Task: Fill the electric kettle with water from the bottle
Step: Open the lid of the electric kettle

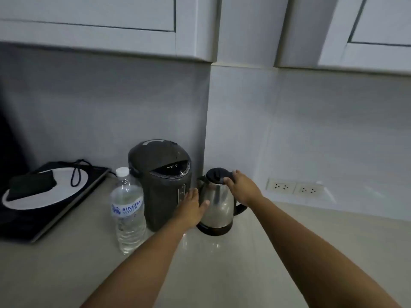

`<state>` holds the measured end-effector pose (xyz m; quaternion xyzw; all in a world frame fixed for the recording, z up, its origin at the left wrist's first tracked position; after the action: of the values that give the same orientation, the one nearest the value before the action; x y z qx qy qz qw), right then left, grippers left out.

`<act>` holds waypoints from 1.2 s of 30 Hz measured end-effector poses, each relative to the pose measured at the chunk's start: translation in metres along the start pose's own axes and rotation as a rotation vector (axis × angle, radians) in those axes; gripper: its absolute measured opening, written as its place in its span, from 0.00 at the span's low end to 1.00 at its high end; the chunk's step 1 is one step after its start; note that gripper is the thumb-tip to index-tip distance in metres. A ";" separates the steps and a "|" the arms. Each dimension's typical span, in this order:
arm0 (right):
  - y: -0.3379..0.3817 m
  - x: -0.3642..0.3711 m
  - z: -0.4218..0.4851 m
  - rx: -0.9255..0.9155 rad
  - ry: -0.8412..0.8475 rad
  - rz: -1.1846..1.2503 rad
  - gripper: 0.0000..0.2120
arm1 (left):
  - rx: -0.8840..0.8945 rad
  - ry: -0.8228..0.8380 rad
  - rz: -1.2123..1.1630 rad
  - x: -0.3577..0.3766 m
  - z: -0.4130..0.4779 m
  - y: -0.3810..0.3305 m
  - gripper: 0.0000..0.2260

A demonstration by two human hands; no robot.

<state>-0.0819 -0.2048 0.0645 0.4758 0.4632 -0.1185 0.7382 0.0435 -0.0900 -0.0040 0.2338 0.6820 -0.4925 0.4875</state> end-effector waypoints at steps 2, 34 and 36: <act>-0.005 0.007 0.017 -0.002 -0.014 0.002 0.24 | -0.023 0.005 -0.096 0.005 0.016 0.005 0.33; 0.008 0.023 0.056 -0.165 -0.114 -0.121 0.20 | -0.122 -0.142 -0.671 0.060 0.065 0.015 0.52; 0.014 0.020 0.055 -0.218 -0.112 -0.135 0.18 | -0.119 -0.147 -0.649 0.059 0.065 0.015 0.51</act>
<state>-0.0311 -0.2366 0.0628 0.3532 0.4624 -0.1432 0.8006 0.0591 -0.1516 -0.0666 -0.0604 0.7116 -0.5967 0.3659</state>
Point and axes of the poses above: each hand's wrist, its own z-axis towards the middle knuckle, its own x-axis out of the palm, y = z × x, the point moved 10 cm from there along z, towards the middle knuckle, and after that the axes turned 8 degrees about z, right-handed, at the moved point
